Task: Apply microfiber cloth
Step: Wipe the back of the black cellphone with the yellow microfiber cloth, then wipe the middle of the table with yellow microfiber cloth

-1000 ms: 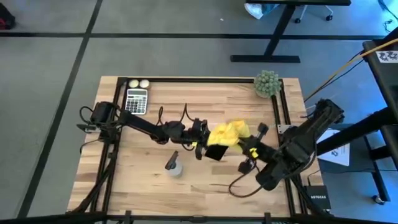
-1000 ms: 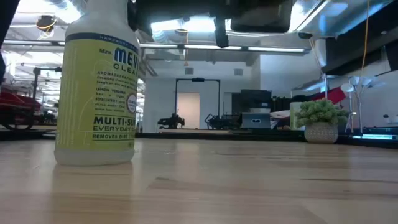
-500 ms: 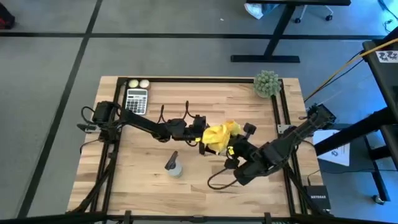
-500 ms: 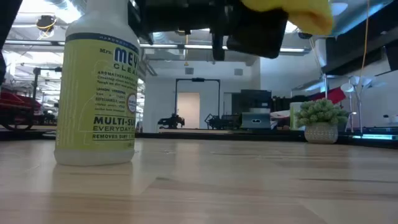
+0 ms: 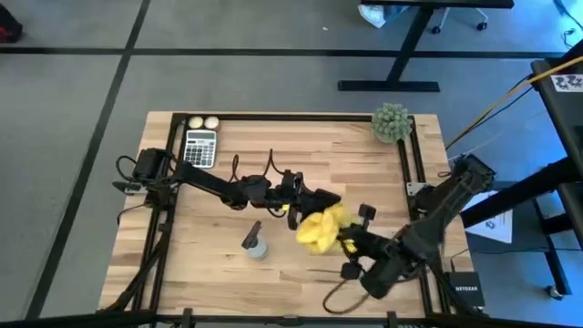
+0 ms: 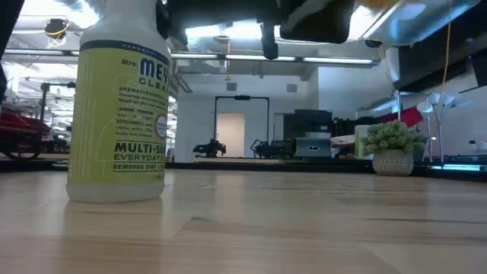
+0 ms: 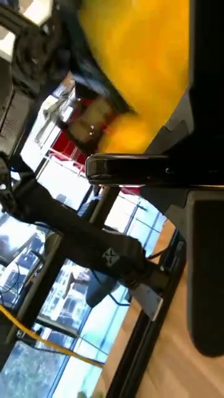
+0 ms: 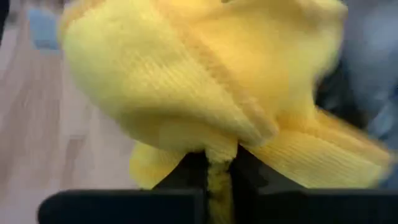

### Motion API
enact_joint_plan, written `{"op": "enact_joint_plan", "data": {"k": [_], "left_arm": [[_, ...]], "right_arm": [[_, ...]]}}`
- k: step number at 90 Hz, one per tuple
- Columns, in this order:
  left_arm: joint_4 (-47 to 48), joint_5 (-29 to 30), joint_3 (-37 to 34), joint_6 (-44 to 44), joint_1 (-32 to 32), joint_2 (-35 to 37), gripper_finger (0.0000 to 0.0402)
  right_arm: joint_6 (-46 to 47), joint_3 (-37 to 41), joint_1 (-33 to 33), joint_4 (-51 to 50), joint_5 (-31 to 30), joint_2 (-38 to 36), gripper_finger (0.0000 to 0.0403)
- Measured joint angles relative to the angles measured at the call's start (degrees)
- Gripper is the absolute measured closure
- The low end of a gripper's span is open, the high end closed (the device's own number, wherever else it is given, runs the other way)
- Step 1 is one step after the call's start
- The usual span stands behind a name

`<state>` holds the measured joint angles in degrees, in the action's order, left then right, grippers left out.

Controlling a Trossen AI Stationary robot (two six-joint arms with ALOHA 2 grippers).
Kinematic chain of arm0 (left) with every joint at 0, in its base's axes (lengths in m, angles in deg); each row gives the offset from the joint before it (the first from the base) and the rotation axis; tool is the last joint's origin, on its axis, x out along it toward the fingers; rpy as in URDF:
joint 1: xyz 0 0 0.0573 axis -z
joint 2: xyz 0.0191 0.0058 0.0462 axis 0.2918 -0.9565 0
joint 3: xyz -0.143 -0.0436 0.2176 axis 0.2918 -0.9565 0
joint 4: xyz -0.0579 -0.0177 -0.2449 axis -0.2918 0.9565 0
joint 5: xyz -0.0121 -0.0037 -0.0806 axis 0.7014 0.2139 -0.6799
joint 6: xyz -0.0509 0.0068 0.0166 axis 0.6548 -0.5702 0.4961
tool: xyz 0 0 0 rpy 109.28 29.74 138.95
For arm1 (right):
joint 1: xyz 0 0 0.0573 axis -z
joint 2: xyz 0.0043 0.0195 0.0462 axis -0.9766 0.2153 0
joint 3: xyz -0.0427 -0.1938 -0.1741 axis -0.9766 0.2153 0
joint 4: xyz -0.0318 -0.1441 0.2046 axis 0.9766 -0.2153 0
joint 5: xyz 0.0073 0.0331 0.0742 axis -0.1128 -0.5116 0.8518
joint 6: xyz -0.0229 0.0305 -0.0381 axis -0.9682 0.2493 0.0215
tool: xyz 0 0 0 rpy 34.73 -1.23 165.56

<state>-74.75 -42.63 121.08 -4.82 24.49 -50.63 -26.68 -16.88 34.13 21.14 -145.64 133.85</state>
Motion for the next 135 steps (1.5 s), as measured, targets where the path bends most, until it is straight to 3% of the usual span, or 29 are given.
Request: {"op": "enact_joint_plan", "data": {"k": [24,47,54,67,86,101,113,135], "left_arm": [[-2.14,-0.23,-0.14,1.51,-0.14,-0.22,0.0386],[-3.07,-0.98,-0.08,1.77,-0.1,-0.12,0.0386],[-2.36,-1.5,-0.04,1.77,0.04,-0.04,0.0386],[3.72,0.61,-0.04,0.44,-0.02,-0.05,0.0386],[10.06,1.69,0.98,-1.38,-0.04,-1.69,0.0386],[14.05,1.38,6.0,-2.45,0.9,-7.12,0.0386],[20.84,-0.75,10.32,-4.76,0.97,-10.22,0.0386],[29.73,-0.72,11.61,-9.97,-1.56,-0.4,0.0386]], "right_arm": [[-2.71,6.55,6.88,9.27,3.1,5.58,0.0393],[-1.29,9.03,6.74,12.03,21.96,12.95,0.0393],[1.3,8.82,5.08,11.35,24.49,12.18,0.0393],[13.41,7.53,-1.17,0.06,25.46,8.42,0.0393],[43.62,7.48,-13.15,-20.2,21.46,5.5,0.0393],[61.34,8.49,-20.1,-26.69,16.78,5.52,0.0393],[63.99,12.1,-21.08,-19.8,11.45,5.52,0.0393],[37.96,25.54,-11.03,14.48,14.39,5.59,0.0393]]}}
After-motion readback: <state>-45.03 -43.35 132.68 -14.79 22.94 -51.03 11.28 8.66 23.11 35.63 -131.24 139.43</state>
